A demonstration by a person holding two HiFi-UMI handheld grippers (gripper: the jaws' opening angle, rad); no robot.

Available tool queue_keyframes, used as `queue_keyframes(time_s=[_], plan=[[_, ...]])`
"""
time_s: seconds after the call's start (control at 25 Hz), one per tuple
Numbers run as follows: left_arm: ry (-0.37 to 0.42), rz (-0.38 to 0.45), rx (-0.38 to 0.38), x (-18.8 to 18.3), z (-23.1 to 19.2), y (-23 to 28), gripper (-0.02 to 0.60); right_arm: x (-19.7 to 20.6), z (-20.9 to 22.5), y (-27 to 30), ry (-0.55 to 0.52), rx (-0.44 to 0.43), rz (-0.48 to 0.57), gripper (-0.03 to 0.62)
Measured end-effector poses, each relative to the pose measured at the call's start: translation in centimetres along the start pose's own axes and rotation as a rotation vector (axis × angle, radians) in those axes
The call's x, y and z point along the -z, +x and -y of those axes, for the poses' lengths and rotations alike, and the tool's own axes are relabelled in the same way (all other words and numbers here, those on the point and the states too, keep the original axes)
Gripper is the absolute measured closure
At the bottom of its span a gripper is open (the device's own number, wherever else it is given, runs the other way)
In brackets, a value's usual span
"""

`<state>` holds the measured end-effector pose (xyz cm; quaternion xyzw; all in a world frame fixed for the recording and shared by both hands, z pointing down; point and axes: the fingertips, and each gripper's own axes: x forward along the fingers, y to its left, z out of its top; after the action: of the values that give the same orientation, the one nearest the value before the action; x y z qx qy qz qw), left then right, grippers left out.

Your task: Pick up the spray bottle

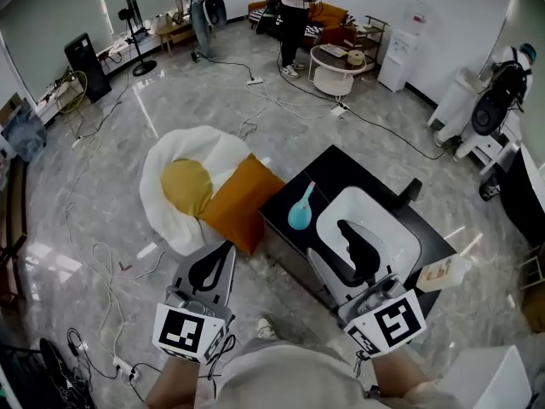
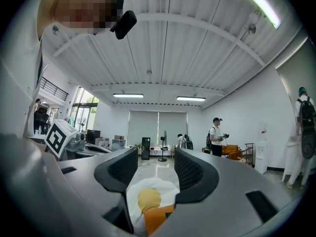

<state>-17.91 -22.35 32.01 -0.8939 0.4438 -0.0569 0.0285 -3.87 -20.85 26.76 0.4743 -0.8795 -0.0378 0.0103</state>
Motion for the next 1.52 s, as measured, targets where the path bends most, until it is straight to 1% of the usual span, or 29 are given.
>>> queue_keyframes(time_s=[0.24,0.44,0.6,0.8,0.92,1.08,1.32,1.4,1.52], plan=[[-0.003,-0.001,0.005,1.0,-2.8,0.9,0.561,1.0,0.6,2.6,0.01,0.023,-0.026,0.352],[-0.016,-0.016,0.009,1.6,-3.1,1.7,0.561,1.8,1.5,3.6,-0.001,0.031,-0.047,0.351],[-0.013,-0.033,0.011,1.8,-2.7,2.3,0.561,3.3,2.3,4.3,0.033,0.01,-0.071,0.341],[-0.032,-0.042,-0.027,1.7,-2.6,3.6,0.561,5.5,3.6,5.1,0.059,-0.033,-0.115,0.335],[-0.057,-0.047,-0.047,1.8,-2.5,4.4,0.561,6.3,4.4,5.5,0.107,-0.058,-0.135,0.336],[-0.046,-0.062,-0.058,2.1,-2.3,6.2,0.561,7.5,5.9,6.3,0.122,-0.072,-0.152,0.331],[-0.034,-0.071,-0.055,2.5,-1.8,9.2,0.561,11.5,8.0,8.1,0.179,-0.081,-0.187,0.31],[-0.035,-0.092,-0.05,3.5,-1.8,10.3,0.561,13.3,8.8,8.7,0.184,-0.072,-0.209,0.304],[-0.045,-0.152,-0.038,6.0,-1.8,12.2,0.561,16.8,10.3,9.4,0.219,-0.046,-0.244,0.303]])
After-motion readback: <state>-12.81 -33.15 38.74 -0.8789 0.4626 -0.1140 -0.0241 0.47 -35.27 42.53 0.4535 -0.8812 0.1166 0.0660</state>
